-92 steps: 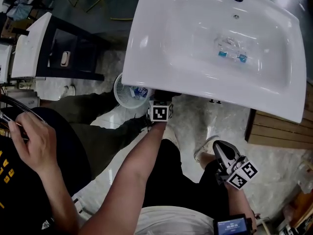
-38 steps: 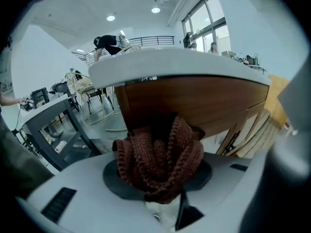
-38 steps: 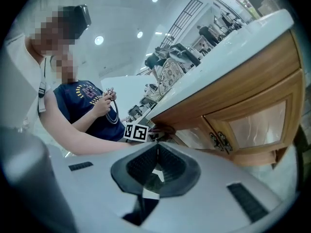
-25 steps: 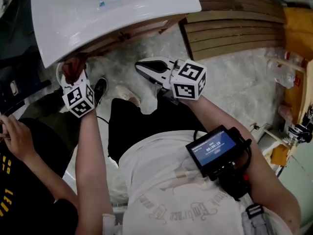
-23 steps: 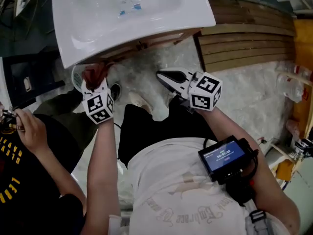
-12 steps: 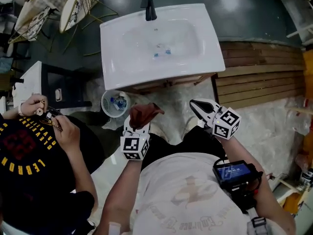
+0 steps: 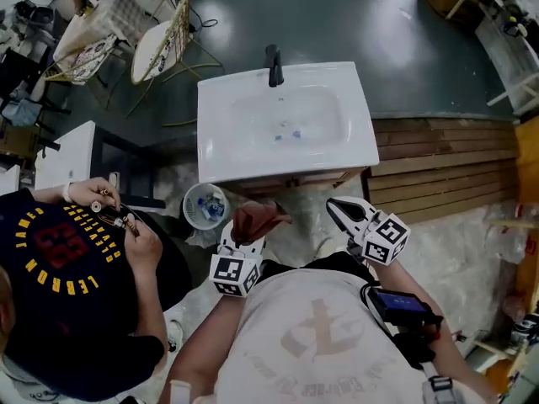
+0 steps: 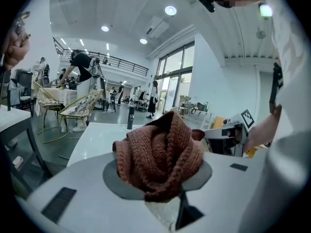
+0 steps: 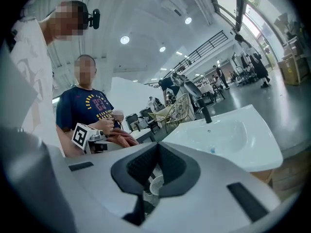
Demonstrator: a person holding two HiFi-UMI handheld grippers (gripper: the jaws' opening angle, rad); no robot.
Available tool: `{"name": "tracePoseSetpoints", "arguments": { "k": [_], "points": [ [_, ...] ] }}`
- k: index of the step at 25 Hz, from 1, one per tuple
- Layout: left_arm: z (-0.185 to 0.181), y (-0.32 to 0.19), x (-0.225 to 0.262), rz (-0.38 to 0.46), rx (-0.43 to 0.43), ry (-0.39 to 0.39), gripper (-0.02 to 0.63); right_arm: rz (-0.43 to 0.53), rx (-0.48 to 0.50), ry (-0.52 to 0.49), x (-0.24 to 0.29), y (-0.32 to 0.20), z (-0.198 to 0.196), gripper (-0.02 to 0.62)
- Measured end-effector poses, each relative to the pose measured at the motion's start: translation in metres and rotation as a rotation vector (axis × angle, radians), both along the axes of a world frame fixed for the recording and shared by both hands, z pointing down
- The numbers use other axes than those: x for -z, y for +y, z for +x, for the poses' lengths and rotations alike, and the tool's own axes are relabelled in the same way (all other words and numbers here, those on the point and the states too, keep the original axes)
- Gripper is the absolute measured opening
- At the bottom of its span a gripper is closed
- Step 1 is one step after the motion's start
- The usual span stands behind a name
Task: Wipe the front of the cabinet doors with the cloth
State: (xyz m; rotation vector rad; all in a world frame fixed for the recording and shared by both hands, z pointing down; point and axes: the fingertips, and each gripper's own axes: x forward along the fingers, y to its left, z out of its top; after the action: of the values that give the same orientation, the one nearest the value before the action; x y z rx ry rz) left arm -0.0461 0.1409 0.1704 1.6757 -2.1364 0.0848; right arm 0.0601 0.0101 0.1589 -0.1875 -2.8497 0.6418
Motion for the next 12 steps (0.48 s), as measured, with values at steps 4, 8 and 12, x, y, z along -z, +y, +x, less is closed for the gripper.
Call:
{"name": "tracePoseSetpoints", "arguments": {
  "k": [4,8,12],
  "points": [
    [0.007,-0.003,0.004,-0.009,-0.032,0.006,0.152,-0.003,-0.017,-0.001,0.006,-0.006,-0.001,0.014],
    [0.006,-0.01,0.003,-0.001,-0.04,0.01,0.152,-0.005,-0.028,0.001,0.005,-0.014,-0.004,0.014],
    [0.001,-0.014,0.004,0.011,-0.045,0.007,0.152,0.002,-0.03,0.004,0.006,-0.013,-0.011,0.014]
  ]
}}
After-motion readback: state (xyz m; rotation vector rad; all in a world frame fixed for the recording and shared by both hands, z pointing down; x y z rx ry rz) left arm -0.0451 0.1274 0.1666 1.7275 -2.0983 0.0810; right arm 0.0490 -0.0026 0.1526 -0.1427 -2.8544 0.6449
